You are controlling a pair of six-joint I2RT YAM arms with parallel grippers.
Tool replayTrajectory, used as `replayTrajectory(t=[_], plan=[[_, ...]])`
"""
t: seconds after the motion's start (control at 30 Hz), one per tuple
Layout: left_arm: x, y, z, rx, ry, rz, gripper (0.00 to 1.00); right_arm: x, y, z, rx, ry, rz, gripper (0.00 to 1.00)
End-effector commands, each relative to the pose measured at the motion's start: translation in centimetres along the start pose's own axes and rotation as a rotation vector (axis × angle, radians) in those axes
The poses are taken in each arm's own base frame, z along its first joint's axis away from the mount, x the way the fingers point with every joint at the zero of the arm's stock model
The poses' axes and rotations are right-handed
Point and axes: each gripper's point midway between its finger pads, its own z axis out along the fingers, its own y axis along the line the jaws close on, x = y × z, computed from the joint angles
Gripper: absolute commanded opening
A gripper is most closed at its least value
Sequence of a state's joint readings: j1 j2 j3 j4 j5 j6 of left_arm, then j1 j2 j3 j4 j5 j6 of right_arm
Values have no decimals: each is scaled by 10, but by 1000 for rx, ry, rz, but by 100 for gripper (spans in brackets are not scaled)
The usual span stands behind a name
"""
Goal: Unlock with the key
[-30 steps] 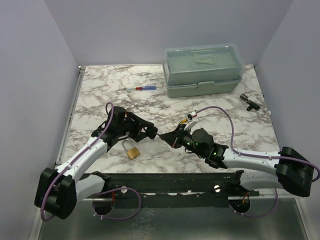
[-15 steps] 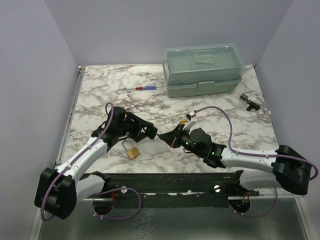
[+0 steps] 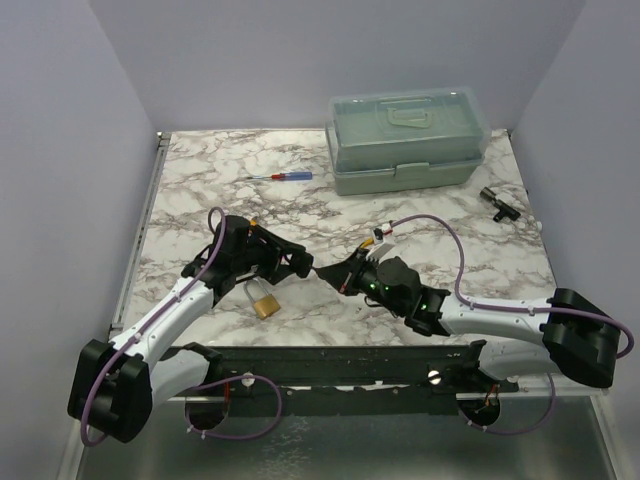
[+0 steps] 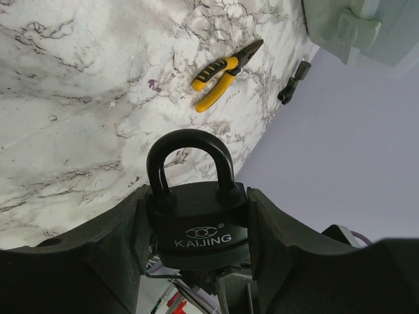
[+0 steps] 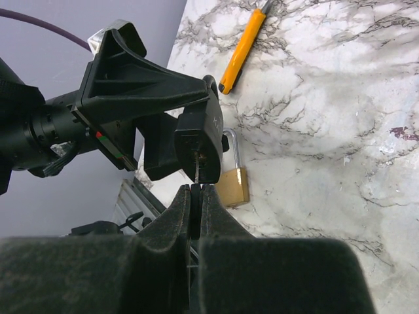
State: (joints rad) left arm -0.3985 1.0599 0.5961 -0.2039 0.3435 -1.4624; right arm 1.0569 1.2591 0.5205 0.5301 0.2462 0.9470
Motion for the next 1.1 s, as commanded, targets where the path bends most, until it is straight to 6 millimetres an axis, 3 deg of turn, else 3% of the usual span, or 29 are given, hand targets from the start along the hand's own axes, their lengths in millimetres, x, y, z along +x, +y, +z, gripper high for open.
replayTrajectory(t=[0.0, 1.07], plan=[[-1, -24, -7, 95, -9, -15, 0, -14, 4, 7, 25, -67, 34, 0], [-4, -23, 4, 72, -45, -63, 0, -1, -2, 24, 141, -15, 36, 0]])
